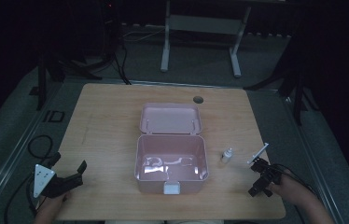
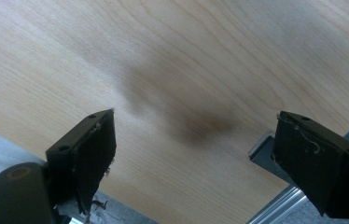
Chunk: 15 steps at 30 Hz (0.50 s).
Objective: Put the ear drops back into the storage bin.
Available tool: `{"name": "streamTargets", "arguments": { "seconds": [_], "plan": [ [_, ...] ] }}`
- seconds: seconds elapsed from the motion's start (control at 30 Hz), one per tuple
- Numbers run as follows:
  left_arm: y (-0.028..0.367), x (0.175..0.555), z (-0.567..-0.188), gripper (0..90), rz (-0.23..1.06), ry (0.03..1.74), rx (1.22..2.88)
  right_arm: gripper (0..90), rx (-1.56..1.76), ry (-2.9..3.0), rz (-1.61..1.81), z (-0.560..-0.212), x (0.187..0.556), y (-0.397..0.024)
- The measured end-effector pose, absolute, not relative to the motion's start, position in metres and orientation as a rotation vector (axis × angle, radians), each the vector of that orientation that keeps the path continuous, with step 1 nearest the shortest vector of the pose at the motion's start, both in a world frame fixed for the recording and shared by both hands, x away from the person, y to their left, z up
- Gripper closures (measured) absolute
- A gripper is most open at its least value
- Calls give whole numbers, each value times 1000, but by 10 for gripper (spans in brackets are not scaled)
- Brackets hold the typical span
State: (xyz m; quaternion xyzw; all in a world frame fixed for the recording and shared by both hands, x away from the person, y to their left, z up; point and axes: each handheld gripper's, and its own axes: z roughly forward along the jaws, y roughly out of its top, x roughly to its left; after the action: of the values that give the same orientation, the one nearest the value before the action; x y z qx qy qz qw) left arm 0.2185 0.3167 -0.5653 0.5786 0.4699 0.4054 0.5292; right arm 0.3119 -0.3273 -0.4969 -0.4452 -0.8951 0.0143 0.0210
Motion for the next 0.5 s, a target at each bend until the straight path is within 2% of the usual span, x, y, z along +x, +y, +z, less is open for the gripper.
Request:
{"name": "streamTargets", "arguments": {
  "seconds": [0.5],
  "plan": [
    [317,219,-565,4,965,1121,1382,132,-1311,-2788,49,-497,336,-315]
  ]
}}
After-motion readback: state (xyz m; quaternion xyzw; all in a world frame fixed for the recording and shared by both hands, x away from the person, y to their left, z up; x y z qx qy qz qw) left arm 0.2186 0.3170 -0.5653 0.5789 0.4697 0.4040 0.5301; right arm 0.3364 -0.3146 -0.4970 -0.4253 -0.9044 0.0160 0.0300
